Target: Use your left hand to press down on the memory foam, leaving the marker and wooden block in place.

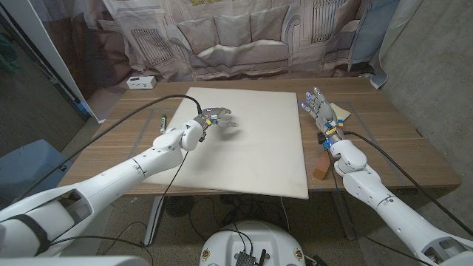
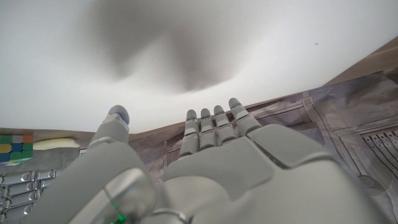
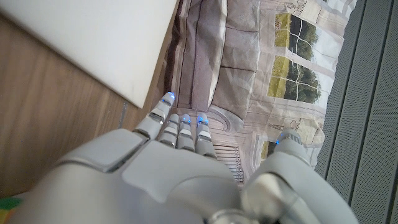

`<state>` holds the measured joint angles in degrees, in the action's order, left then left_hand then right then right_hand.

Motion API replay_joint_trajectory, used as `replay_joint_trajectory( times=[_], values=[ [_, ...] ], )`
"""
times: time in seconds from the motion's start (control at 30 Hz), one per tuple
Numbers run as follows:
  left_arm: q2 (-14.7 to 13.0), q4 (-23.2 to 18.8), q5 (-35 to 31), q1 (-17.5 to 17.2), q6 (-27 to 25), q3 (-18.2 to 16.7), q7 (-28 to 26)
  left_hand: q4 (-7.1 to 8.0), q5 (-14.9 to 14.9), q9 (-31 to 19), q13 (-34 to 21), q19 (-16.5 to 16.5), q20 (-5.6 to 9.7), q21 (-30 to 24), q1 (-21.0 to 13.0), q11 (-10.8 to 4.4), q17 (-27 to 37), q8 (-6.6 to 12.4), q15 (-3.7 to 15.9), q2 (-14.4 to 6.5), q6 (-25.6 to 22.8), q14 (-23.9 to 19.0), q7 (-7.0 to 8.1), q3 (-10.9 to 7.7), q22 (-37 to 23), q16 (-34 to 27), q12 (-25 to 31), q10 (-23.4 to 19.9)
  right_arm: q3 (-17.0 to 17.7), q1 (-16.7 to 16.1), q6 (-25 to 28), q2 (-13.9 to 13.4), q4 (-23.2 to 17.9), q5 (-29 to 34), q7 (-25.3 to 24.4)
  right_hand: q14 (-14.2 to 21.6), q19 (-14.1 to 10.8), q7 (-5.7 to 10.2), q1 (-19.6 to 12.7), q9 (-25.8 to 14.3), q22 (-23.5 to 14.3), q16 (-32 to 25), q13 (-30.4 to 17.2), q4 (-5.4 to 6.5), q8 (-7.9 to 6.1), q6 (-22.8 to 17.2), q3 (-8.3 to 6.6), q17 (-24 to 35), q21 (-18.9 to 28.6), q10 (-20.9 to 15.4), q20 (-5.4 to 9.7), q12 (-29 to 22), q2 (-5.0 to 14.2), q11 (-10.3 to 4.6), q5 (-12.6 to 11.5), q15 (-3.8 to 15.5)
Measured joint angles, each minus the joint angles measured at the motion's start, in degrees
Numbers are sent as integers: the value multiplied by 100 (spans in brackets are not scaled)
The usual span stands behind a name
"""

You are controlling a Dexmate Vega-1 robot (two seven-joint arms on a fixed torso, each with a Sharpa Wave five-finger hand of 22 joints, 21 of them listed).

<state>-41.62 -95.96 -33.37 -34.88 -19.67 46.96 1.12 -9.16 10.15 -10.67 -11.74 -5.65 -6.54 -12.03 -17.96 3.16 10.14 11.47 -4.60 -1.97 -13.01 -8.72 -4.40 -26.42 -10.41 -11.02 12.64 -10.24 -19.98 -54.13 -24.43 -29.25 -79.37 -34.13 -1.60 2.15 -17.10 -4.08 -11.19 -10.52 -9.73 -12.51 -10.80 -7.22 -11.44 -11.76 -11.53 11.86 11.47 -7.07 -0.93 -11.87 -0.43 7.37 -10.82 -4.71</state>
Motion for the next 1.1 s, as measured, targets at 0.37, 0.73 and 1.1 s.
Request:
replay_joint_trajectory(
  times=[0.37,0.73,1.1],
  values=[
    [-57,-207,4,-177,61,-196,-285,0,0,0,0,-19,18,0,-31,-50,0,-68,62,31,158,-61,92,0,0,0,35,-93,24,-51,-29,-12,-37,-11,-2,0,0,0,0,0,0,0,0,0,0,0,0,0,0,0,0,0,0,0,0,0],
    [-102,-405,195,-438,139,-481,-605,25,0,0,0,-67,26,0,-31,-19,0,-68,81,31,121,-162,56,25,0,0,35,-186,46,-96,-80,-19,-65,-37,13,10,1,-76,-24,0,0,0,1,-22,-45,-302,22,0,0,-32,0,22,24,30,0,-10],
    [-156,-573,494,-707,291,-802,-994,25,0,0,0,-125,22,0,-31,34,-1,-39,20,31,83,-225,19,25,0,0,69,-238,71,-150,-125,-24,-119,-37,3,42,1,-19,-38,0,0,0,1,-22,-20,-246,22,0,0,-51,0,22,38,10,0,21]
  ],
)
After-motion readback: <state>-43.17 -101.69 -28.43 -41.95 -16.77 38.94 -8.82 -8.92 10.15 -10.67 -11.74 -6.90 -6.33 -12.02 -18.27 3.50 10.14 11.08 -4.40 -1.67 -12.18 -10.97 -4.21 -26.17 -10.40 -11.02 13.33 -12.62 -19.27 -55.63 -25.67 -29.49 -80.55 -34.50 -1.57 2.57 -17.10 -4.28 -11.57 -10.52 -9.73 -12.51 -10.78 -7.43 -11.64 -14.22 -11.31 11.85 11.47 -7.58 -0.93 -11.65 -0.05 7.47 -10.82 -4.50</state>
